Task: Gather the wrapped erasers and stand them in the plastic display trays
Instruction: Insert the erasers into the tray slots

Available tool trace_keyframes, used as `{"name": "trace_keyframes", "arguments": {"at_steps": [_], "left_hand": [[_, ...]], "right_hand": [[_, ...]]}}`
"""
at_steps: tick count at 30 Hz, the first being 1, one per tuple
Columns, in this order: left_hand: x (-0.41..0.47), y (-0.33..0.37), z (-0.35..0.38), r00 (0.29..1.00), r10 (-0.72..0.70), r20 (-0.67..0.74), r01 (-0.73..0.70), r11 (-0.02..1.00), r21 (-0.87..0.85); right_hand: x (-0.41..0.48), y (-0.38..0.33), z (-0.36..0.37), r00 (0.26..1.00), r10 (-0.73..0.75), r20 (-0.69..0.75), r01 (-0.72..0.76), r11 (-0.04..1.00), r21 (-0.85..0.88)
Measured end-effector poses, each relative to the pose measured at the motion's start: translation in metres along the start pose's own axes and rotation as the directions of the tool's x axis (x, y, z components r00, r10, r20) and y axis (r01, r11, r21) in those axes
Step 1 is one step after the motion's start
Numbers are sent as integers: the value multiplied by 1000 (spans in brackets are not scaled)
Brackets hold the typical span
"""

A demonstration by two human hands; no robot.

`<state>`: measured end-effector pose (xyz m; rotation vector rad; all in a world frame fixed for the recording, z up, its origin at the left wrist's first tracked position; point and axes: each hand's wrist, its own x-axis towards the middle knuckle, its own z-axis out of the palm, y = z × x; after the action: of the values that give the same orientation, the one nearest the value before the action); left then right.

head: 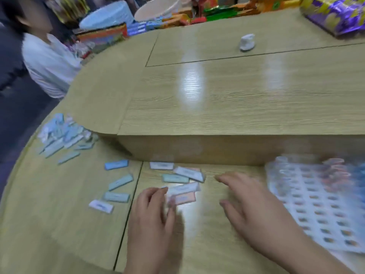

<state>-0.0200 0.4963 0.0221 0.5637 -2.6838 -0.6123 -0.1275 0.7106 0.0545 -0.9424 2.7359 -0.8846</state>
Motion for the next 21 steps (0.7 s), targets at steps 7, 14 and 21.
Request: {"name": "trace_keyframes", "arguments": {"at_steps": [7,14,21], "left_hand": [[20,-21,6,980,-34,195,37,999,-11],[48,-12,9,952,-38,304,54,998,-45],[62,6,7,931,-32,363,64,995,-76]], "right_hand": [[65,-24,53,984,161,82,-152,983,-107],[69,-19,62,974,229,7,-226,965,-136],[53,-14,35,932,350,-92,-304,896,323]]}}
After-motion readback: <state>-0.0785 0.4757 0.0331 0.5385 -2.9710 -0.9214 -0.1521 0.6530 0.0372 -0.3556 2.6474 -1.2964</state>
